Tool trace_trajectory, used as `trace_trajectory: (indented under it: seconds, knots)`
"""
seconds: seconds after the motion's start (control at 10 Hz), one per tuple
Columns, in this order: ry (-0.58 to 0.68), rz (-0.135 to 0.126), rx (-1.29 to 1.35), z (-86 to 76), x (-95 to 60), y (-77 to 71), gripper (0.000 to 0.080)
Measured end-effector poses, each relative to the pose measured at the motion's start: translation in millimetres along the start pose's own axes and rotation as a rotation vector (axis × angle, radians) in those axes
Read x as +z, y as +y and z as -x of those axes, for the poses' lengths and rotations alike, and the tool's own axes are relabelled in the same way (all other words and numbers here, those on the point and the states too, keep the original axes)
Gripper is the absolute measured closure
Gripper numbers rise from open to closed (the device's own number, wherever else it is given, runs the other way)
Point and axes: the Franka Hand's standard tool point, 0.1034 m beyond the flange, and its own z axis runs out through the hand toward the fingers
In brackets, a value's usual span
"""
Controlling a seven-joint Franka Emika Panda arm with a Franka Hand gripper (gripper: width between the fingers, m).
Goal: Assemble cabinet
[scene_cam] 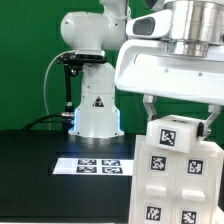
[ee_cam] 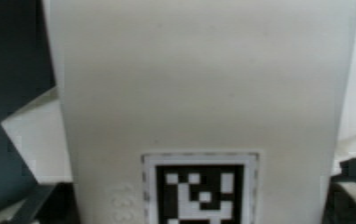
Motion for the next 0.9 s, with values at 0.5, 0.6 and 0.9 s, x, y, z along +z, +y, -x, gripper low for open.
trace_trajectory:
  seconds: [0.5,0.6,0.9]
  knots:
    - [-0.056,-0.046,0.567,-2.2,1.6,0.7,0.0242]
    - [-0.065,-0.05,0.642,-2.3,1.6,0.4,0.0242]
    - [-0.071,-0.045,0.813,-2.7,2.5,1.4,0.0242]
